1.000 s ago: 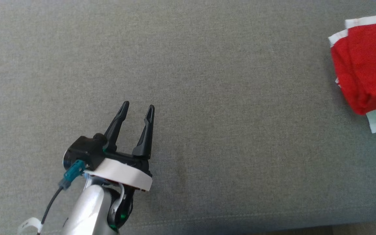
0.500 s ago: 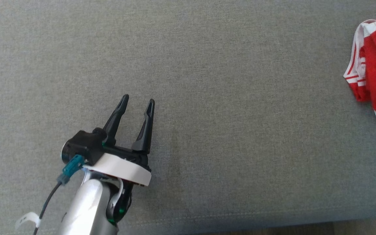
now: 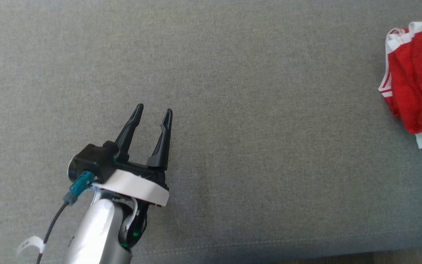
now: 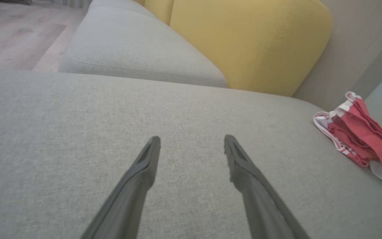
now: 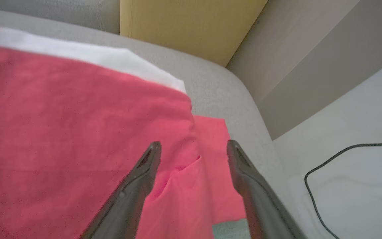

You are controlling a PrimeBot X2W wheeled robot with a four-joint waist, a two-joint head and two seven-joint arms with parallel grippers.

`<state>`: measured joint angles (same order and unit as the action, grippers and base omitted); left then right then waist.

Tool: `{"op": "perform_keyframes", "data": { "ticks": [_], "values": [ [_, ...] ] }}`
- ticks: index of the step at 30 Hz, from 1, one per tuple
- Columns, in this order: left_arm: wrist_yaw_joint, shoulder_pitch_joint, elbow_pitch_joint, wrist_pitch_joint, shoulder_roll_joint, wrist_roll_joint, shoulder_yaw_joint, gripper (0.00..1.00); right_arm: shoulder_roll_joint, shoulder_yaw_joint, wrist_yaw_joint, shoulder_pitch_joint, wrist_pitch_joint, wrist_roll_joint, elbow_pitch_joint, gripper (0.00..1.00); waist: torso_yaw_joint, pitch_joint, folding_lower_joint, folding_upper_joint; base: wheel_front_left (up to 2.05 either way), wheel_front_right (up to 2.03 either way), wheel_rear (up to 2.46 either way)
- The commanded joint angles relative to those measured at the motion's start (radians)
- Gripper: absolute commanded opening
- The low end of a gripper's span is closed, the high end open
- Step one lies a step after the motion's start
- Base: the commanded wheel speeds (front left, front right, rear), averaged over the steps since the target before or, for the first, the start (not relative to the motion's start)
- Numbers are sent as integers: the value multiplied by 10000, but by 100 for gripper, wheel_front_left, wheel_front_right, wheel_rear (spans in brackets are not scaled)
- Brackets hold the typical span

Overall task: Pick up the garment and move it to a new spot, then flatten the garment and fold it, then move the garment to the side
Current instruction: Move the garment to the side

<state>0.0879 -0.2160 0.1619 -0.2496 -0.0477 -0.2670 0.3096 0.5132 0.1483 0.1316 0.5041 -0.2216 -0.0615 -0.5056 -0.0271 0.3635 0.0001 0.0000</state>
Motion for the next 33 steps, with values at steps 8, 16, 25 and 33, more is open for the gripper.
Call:
{"op": "perform_keyframes", "data": {
  "ticks": [8,16,25,33],
  "values": [
    [-248,126,-314,-122,-26,-342,-293,100,-99,-545,-9,299,-56,59,1493,100,-70,-1056,-1,0,0,0,0],
    [-488,490,-443,-122,-26,-508,-488,100,-1218,-1089,-9,-2,177,-574,2796,100,69,-1966,-1,0,0,0,0],
    [-647,1030,-497,-122,-26,-571,-741,100,-2616,-1557,-9,-1396,1105,-994,3435,100,354,-2957,-1,0,0,0,0],
    [-876,1871,-576,-122,-26,-682,-939,100,-3596,-1383,-9,-3305,2463,-1741,3101,100,638,-3801,-1,0,0,0,0]
  ]
}}
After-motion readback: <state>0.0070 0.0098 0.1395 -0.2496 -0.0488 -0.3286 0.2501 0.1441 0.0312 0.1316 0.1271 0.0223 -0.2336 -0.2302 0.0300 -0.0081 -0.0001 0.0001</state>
